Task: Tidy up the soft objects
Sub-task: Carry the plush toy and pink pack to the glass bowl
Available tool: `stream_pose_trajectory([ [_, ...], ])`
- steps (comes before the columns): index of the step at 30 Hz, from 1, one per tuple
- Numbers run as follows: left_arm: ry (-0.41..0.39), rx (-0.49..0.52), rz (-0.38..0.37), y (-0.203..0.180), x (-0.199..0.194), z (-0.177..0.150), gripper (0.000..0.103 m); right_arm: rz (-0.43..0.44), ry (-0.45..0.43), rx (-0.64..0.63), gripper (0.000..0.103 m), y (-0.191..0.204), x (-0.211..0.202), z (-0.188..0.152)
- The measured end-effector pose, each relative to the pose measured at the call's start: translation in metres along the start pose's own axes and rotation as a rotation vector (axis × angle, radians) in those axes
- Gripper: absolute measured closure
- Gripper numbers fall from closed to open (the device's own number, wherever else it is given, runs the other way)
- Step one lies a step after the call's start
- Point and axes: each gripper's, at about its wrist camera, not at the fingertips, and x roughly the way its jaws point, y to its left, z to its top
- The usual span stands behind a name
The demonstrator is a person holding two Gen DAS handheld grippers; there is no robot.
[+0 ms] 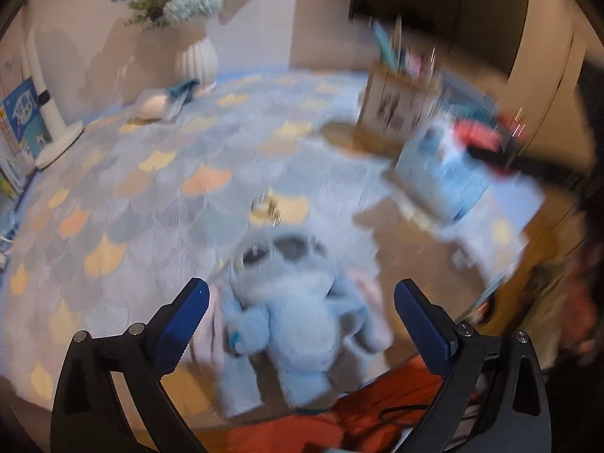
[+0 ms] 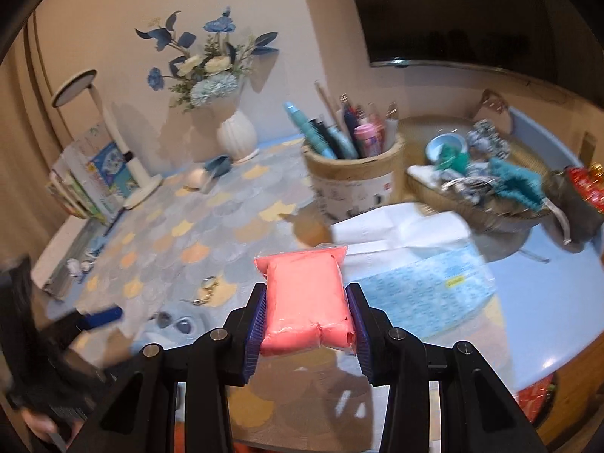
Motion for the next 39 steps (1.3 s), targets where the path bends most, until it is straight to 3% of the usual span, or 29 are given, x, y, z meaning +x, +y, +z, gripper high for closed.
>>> stream_pose_trajectory([
  [2,0.052,0.028,0.054,-0.008,0.018,-0.003,0.005,0.014,0.002,-0.009,0.062,0.005,0.001,-0.002],
  [4,0.053,0.005,0.067,-0.010,0.027,-0.004,0.014,0.006,0.002,-0.030,0.062,0.009,0.000,-0.003],
  [7,-0.005,-0.013,0.067,-0.007,0.019,-0.003,0.040,-0.002,-0.006,-0.051,0.062,0.010,-0.006,-0.004],
  [8,-0.022,-0.010,0.071,-0.006,0.013,-0.002,0.057,-0.008,-0.008,-0.049,0.062,0.009,-0.008,-0.003],
  [9,-0.024,-0.008,0.053,-0.006,0.006,0.000,0.063,-0.017,-0.012,-0.039,0.062,0.006,-0.011,-0.002],
  [12,-0.063,-0.015,-0.015,-0.009,-0.011,0.010,0.063,0.000,-0.037,0.016,0.062,-0.009,-0.024,0.003],
  [15,-0.075,0.024,-0.014,-0.029,-0.017,0.016,0.063,0.020,-0.071,0.066,0.062,-0.028,-0.042,0.007],
  [18,-0.080,0.038,-0.100,-0.047,-0.024,0.024,0.063,-0.010,-0.100,0.102,0.062,-0.048,-0.060,0.009],
  [24,-0.137,0.233,-0.194,-0.123,-0.051,0.047,0.063,-0.147,-0.141,0.136,0.062,-0.091,-0.093,0.008],
  [31,-0.192,0.378,-0.279,-0.206,-0.054,0.089,0.063,-0.180,-0.163,0.283,0.062,-0.157,-0.116,-0.004],
  [39,-0.257,0.312,-0.356,-0.237,-0.020,0.184,0.063,-0.215,-0.288,0.403,0.062,-0.203,-0.142,-0.001],
])
